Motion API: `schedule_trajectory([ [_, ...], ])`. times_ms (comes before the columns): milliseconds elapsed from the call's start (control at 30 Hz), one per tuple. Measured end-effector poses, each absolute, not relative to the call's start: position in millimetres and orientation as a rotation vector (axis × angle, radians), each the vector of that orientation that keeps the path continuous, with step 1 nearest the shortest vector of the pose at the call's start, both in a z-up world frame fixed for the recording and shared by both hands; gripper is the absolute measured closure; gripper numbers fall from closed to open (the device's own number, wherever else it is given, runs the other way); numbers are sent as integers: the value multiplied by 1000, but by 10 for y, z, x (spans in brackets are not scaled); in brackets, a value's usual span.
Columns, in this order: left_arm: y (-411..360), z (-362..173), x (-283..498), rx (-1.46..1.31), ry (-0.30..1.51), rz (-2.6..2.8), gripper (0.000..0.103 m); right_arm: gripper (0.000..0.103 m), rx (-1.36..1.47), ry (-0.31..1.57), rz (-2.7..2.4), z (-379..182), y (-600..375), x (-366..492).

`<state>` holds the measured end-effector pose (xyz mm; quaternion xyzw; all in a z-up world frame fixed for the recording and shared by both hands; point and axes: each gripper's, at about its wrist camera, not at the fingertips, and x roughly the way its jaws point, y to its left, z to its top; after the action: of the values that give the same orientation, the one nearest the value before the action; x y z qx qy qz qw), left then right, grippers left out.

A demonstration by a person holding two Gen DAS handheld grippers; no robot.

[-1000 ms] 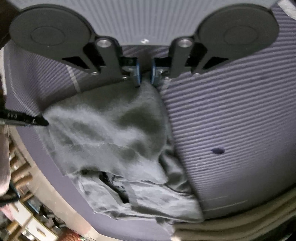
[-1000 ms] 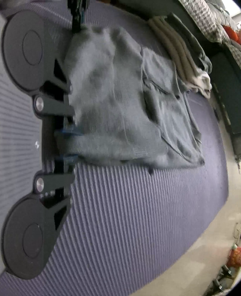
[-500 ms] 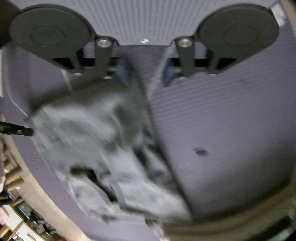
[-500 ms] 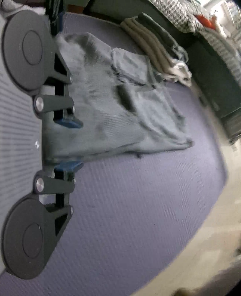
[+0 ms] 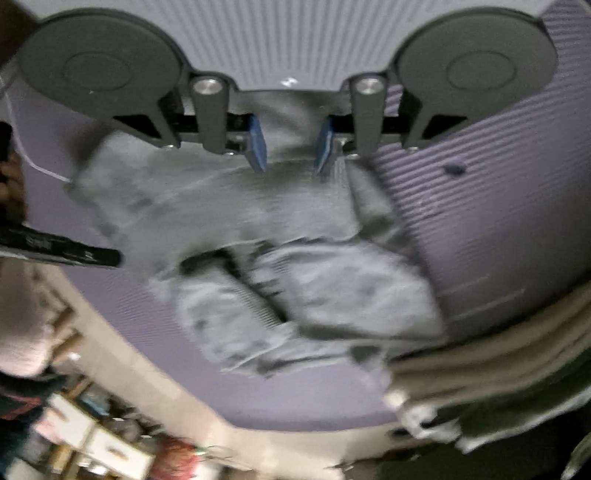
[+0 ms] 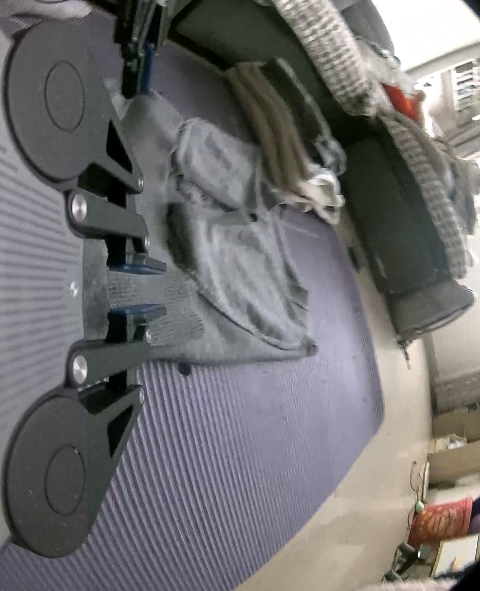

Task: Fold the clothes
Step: 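Open both grippers and lift them away from the folded shirt, then grasp the shirt's end with the left gripper while the right gripper grasps beside it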

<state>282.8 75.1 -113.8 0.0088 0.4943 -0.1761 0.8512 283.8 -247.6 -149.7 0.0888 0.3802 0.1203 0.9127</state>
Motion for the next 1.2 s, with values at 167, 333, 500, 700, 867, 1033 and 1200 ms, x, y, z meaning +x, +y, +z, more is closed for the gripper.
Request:
schedule_trajectory([
  [167, 938, -1192, 2891, -38, 1064, -317, 54, 74, 202, 761, 275, -1504, -2540, 2852],
  [333, 1022, -1040, 2978, -27, 1015, -338, 48, 53, 297, 709, 264, -1453, -2662, 2929],
  [500, 1319, -942, 3374, -159, 979, -209, 43, 48, 265, 731, 242, -1411, -2780, 3141],
  [700, 1322, -1042, 3867, -24, 926, -156, 42, 48, 259, 797, 234, -1384, -2921, 3804],
  [867, 1319, -1271, 4275, 39, 868, -119, 42, 48, 87, 861, 248, -1405, -2765, 4414],
  [1033, 1379, -1346, 4448, -5, 820, -143, 42, 48, 3, 880, 257, -1422, -2641, 4892],
  [1200, 1427, -1363, 4559, -68, 771, -172, 45, 48, 55, 863, 230, -1469, -2601, 5202],
])
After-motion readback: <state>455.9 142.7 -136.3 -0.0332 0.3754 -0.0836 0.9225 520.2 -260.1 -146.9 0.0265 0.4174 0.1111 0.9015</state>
